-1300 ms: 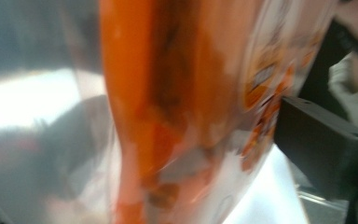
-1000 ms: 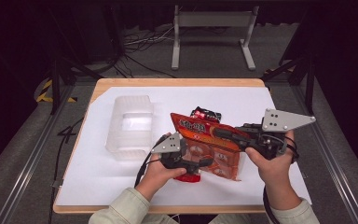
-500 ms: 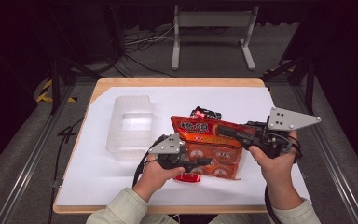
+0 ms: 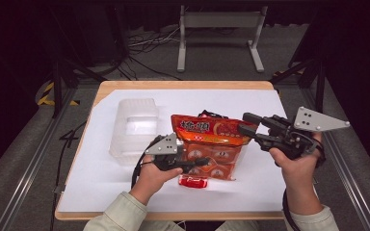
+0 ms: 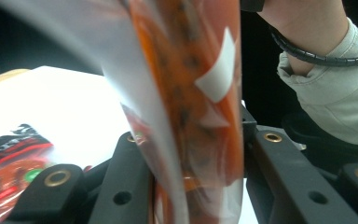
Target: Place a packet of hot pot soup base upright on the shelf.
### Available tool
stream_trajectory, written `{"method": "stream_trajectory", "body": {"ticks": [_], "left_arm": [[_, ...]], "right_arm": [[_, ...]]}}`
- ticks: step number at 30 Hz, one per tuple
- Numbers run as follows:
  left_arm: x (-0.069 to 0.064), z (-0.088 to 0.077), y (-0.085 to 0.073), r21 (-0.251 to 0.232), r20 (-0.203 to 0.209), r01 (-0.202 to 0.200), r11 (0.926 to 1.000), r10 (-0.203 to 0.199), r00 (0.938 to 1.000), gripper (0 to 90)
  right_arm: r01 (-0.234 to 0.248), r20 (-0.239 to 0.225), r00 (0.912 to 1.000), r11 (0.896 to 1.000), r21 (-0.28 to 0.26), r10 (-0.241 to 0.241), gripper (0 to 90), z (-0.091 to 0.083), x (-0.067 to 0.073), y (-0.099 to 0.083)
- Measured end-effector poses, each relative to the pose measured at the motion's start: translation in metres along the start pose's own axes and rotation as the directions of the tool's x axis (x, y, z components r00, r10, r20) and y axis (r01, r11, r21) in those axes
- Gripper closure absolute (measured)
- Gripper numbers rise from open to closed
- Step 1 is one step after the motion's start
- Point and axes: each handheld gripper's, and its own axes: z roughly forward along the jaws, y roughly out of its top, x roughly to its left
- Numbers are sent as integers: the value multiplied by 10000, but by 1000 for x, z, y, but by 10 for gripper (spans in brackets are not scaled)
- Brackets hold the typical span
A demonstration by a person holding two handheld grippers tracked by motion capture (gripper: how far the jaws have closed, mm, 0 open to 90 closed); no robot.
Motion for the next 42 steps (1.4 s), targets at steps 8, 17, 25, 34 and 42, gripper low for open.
{"method": "stream_trajectory", "body": {"ticks": [8,17,25,34,42], "left_arm": [[3,-18,7,-507,-372,-23,9987,4,9993,702],[3,-26,11,-699,-444,96,9975,-128,9989,707],[1,-27,20,-866,-447,76,9962,-115,9989,708],[9,-32,53,-1027,-991,-284,9943,181,9949,708],[20,-37,76,-995,-1431,-457,9940,311,9892,708]], "right_arm": [[-99,464,9989,9995,284,86,546,-14,-14,-4],[-263,1079,9940,9982,543,204,543,-19,-27,-10],[-529,1441,9886,9968,605,437,543,-25,-39,-15],[-945,1592,9837,9934,644,832,544,-26,-48,-21],[-1169,1704,9799,9907,693,1037,545,-28,-53,-26]]}}
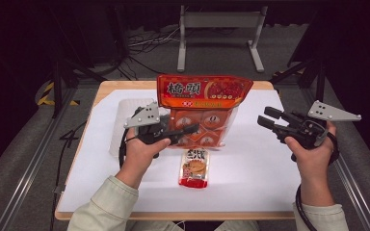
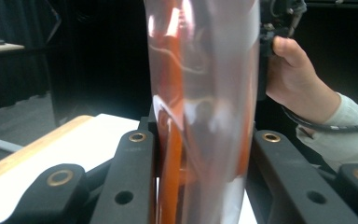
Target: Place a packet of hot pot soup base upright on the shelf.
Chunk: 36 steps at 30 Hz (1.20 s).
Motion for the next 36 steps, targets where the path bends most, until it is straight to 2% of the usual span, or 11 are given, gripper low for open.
{"method": "stream_trajectory", "body": {"ticks": [5,7,8,9,13,17,20,23,28,35,36], "left_arm": [[12,-5,9,8,-618,-122,9999,122,9980,708],[15,-7,10,-7,-700,-110,9999,109,9975,708],[20,-11,11,-26,-899,-37,10000,34,9959,708],[20,-11,11,-26,-899,-37,10000,34,9959,708],[34,-17,11,-46,-1372,-3,10000,-3,9905,708],[49,-25,7,-4,-2001,38,10000,-38,9798,708],[63,-34,2,-116,-2547,316,9994,-335,9664,708],[68,-38,2,-173,-2713,462,9988,-491,9613,708],[76,-45,-2,-15,-3192,462,9989,-442,9466,708],[81,-54,-1,-40,-3530,481,9988,-465,9345,708],[83,-55,-1,35,-3657,415,9991,-374,9300,708]], "right_arm": [[-170,75,9998,9998,75,170,547,0,-3,-2],[-172,110,9998,9998,93,171,548,0,-3,-3],[-220,174,9996,9997,140,217,547,0,-5,-4],[-220,174,9996,9997,140,217,547,0,-5,-4],[-321,297,9991,9991,285,313,548,2,-7,-6],[-349,364,9988,9989,313,338,549,3,-7,-6],[-325,355,9989,9990,315,313,549,4,-7,-7],[-344,348,9988,9989,324,333,549,4,-8,-7],[-271,377,9990,9986,452,254,556,7,-6,-8],[-223,383,9991,9986,471,205,559,9,-6,-8],[-257,382,9990,9986,459,239,559,9,-6,-8]]}}
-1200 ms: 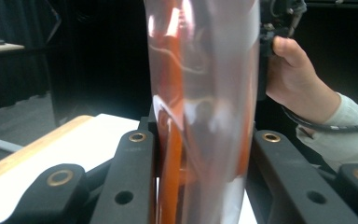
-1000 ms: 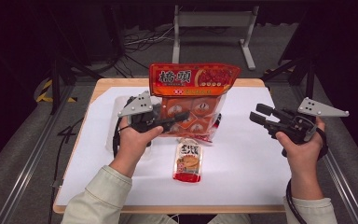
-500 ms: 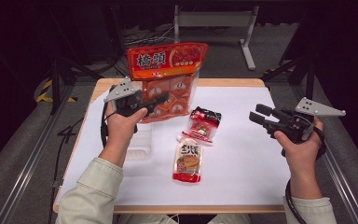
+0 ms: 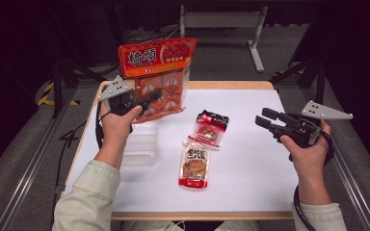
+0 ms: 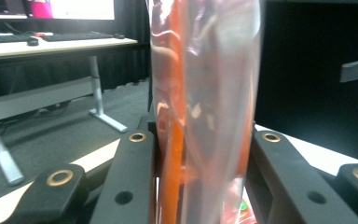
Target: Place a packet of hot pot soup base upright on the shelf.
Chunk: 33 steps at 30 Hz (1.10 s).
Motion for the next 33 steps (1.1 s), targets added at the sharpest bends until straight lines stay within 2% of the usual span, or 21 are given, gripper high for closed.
{"method": "stream_trajectory", "body": {"ticks": [3,7,10,14,17,19,21,22,24,25,27,30,33], "left_arm": [[3,-2,-1,68,-203,-65,10000,66,9998,708],[13,-5,-9,104,-785,-35,9999,43,9969,708],[18,-7,-13,32,-876,137,9999,-134,9961,708],[24,-10,-16,96,-1225,22,10000,-10,9925,708],[30,-12,-20,41,-1414,252,9997,-244,9896,707],[34,-14,-24,-76,-1557,428,9991,-434,9868,708],[40,-17,-30,-97,-1950,570,9983,-578,9791,707],[40,-17,-30,-97,-1950,570,9983,-578,9791,707],[41,-16,-34,-54,-2457,519,9986,-517,9680,707],[43,-16,-36,6,-2573,541,9985,-521,9649,707],[48,-15,-42,73,-2533,787,9969,-743,9645,707],[50,-14,-46,199,-2718,825,9964,-740,9595,707],[52,-14,-49,0,-2744,1043,9946,-1002,9564,707]], "right_arm": [[-73,-27,10000,10000,-17,73,559,0,0,0],[-93,-42,9999,9999,-42,93,566,0,0,0],[-94,-57,9999,10000,-13,94,567,1,1,-1],[-135,-99,9999,9999,30,135,566,3,0,-2],[-135,-104,9999,9999,42,136,567,4,1,-2],[-123,-128,9998,9999,25,124,566,4,1,-2],[-131,-131,9998,9999,34,131,566,4,1,-2],[-131,-131,9998,9999,34,131,566,4,1,-2],[-156,-154,9998,9999,52,157,573,5,1,-2],[-194,-186,9996,9998,106,196,585,5,0,-3],[-268,-255,9993,9995,164,273,589,6,1,-3],[-228,-263,9994,9995,210,233,588,7,1,-3],[-295,-328,9990,9994,199,302,588,7,0,-4]]}}
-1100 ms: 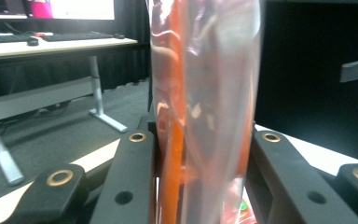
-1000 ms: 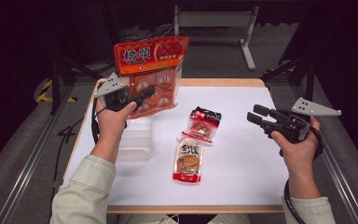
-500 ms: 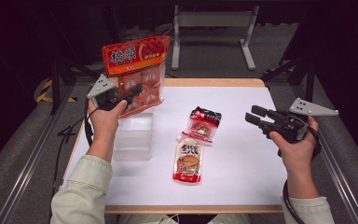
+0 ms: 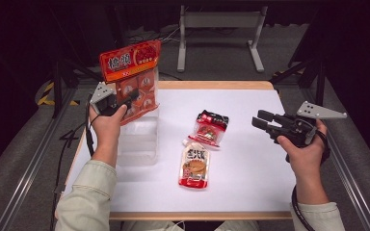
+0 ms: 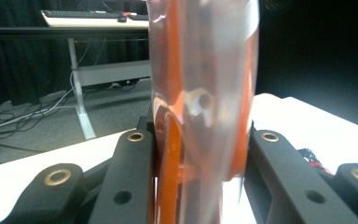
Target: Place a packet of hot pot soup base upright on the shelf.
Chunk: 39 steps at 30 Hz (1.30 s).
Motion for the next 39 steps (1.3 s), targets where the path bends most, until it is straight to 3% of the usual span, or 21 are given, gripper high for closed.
{"method": "stream_trajectory", "body": {"ticks": [4,14,23,28,33,39], "left_arm": [[0,1,-1,181,-114,-123,9998,125,9999,707],[3,4,-7,681,-265,50,9977,-32,9996,706],[9,13,-19,1291,-223,514,9903,-489,9986,705],[8,16,-22,1467,-157,533,9878,-515,9985,705],[14,15,-24,1636,-103,1085,9806,-1082,9941,703],[15,14,-23,2269,226,1491,9624,-1582,9871,701]], "right_arm": [[-48,-115,9999,10000,42,49,588,1,0,0],[-73,-274,9996,9999,77,75,591,3,1,-1],[-96,-358,9993,9999,98,99,591,4,1,-2],[-95,-373,9993,9999,100,99,591,4,1,-2],[-58,-403,9992,9999,109,63,590,5,2,-2],[-70,-432,9990,9999,128,75,587,6,3,-2]]}}
